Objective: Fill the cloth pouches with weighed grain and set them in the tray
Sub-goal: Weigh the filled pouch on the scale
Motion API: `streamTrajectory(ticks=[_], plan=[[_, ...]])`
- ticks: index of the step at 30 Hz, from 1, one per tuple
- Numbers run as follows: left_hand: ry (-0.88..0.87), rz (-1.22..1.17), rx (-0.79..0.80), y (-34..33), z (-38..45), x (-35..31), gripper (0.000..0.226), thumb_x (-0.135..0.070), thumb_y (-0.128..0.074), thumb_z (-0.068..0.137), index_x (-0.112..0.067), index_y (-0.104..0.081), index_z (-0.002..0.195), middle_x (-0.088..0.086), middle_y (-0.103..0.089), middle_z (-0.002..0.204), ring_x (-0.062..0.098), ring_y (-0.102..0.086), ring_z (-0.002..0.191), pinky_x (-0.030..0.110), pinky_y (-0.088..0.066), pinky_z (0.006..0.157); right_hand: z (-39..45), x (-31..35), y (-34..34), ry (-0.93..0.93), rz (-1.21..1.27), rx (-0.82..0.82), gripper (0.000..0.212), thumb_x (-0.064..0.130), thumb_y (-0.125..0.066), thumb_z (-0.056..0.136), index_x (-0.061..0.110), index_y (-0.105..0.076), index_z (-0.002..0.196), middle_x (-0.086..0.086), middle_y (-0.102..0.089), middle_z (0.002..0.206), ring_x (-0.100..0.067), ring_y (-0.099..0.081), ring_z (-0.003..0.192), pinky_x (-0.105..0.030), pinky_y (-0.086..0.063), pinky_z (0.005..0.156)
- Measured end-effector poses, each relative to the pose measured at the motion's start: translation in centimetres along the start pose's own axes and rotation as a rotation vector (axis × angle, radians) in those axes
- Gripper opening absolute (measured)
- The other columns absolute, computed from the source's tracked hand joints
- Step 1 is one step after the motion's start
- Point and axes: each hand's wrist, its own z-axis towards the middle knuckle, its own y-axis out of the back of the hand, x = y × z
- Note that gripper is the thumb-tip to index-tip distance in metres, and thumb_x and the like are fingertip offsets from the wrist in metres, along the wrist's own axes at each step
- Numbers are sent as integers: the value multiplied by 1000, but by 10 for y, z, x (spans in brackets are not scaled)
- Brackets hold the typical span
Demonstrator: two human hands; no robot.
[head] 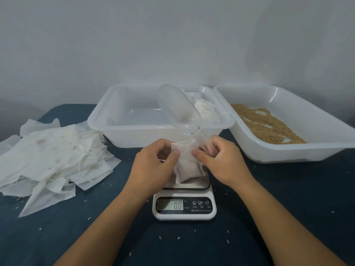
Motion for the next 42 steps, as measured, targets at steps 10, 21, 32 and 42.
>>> streamTrajectory(ticks=[10,21,32,42], plan=[[92,64,-132,7,5,4,36,-41,-68,93,-39,-58,127,-20,-66,103,-13,-60,89,17,-46,76,2,-1,3,2,-65,-125,51,45,-80,85,13,-44,69,10,-42,61,-8,-44,58,-20,-38,55],[193,-23,-263,14,13,6,26,-37,-69,93,-39,-58,117,-16,-65,89,-9,-60,70,33,-52,76,0,5,4,-32,32,-211,58,58,-70,86,2,-55,84,-20,-69,92,-39,-66,81,-53,-56,75],[208,115,-178,15,13,11,16,-40,-64,95,-42,-56,109,-28,-65,78,0,-63,76,27,-45,69,1,1,2,-76,34,-216,42,47,-69,94,11,-53,82,-6,-63,73,-9,-67,61,-34,-55,62],[171,284,-132,10,9,8,24,-52,-58,96,-44,-54,118,-24,-71,78,-1,-65,87,34,-49,78,1,2,3,-43,13,-199,32,46,-65,97,19,-56,83,7,-65,70,-6,-65,60,-13,-48,60]])
